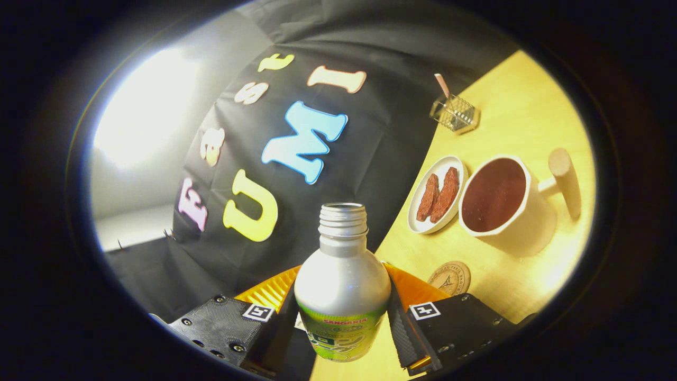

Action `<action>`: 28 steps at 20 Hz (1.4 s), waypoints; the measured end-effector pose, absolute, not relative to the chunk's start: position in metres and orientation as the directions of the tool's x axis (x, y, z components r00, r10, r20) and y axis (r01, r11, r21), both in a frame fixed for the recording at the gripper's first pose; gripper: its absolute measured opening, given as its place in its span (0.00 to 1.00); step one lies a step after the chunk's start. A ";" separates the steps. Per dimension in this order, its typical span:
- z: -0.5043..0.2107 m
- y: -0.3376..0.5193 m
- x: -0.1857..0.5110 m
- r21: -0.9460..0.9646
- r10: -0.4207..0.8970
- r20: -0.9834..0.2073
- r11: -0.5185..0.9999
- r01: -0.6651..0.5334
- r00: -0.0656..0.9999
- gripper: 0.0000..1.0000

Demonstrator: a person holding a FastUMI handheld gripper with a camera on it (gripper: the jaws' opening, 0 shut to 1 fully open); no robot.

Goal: Take the bottle from table, then pour the juice into the cup, finally place the bottle on the coaster

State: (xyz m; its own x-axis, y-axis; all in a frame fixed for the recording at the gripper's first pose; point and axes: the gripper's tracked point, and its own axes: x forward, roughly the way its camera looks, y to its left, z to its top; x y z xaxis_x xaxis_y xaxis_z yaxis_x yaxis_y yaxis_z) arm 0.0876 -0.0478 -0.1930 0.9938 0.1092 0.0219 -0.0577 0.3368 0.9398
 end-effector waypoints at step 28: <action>-0.192 -0.078 0.089 0.958 -0.006 0.158 -0.243 -0.155 0.987 0.77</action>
State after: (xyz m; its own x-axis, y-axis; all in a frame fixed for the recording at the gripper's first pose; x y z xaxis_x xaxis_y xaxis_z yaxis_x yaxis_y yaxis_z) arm 0.0894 -0.0775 -0.1922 0.9873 -0.0065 0.1585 -0.1553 -0.2431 0.9575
